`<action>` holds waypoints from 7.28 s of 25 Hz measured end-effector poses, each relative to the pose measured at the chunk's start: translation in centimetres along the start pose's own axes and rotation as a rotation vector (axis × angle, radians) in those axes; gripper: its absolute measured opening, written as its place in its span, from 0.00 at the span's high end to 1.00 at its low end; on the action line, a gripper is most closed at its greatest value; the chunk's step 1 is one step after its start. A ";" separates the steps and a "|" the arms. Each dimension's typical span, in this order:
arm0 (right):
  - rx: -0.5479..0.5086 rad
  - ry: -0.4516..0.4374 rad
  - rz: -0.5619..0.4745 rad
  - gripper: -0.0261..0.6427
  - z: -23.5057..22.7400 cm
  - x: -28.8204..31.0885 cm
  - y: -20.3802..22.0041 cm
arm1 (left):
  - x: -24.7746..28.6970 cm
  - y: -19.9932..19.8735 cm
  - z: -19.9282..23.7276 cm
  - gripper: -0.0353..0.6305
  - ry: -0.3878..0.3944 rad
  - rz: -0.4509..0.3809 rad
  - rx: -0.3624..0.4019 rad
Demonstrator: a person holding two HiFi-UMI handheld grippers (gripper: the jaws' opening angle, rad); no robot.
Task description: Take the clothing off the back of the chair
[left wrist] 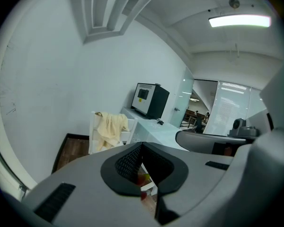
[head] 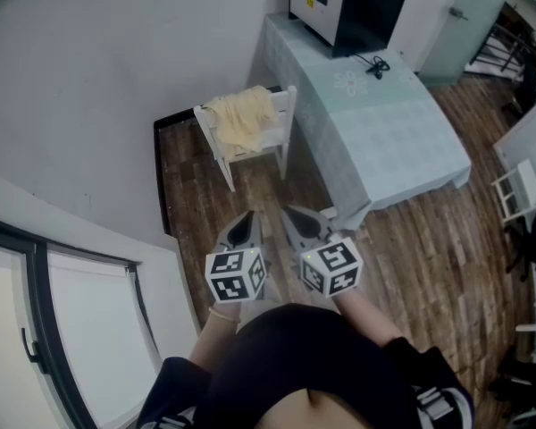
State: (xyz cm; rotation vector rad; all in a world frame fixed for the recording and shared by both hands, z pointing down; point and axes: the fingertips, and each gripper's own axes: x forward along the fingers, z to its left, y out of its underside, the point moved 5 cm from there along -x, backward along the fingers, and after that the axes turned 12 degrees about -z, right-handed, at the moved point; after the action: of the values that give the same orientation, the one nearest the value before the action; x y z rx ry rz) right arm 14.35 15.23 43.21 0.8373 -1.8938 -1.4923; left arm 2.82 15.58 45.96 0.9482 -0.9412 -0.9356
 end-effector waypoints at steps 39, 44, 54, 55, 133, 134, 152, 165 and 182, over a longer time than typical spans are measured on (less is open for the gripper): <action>-0.014 0.086 0.014 0.94 -2.5 19.1 -3.1 | 12.9 -8.1 13.2 0.95 0.050 0.026 -0.034; -0.018 0.103 0.017 0.94 -2.6 21.1 -3.1 | 14.1 -8.7 14.8 0.95 0.065 0.032 -0.034; -0.023 0.142 0.015 0.94 -3.0 24.4 -2.9 | 16.4 -9.2 17.3 0.95 0.100 0.052 -0.022; -0.023 0.146 0.015 0.94 -3.0 24.7 -2.9 | 16.6 -9.3 17.6 0.95 0.104 0.054 -0.020; -0.084 0.175 0.278 0.66 -23.8 36.9 4.0 | 34.7 -2.6 23.0 0.56 -0.107 0.200 -0.049; -0.087 0.178 0.283 0.65 -24.0 37.1 4.1 | 34.9 -2.4 23.1 0.55 -0.109 0.201 -0.051; -0.089 0.150 0.329 0.60 -25.7 38.9 5.7 | 37.6 -1.1 23.1 0.54 -0.126 0.225 -0.069; -0.117 0.166 0.343 0.63 -25.3 38.9 6.0 | 37.8 -1.0 23.0 0.56 -0.130 0.229 -0.063; -0.125 0.146 0.344 0.82 -24.4 39.1 5.7 | 38.4 -1.0 21.4 0.84 -0.082 0.251 -0.050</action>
State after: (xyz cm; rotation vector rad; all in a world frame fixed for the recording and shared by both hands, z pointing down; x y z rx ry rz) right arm 7.48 -28.78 56.15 0.5160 -1.7155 -1.2859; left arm -5.90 -25.25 59.73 0.7339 -1.0739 -0.7848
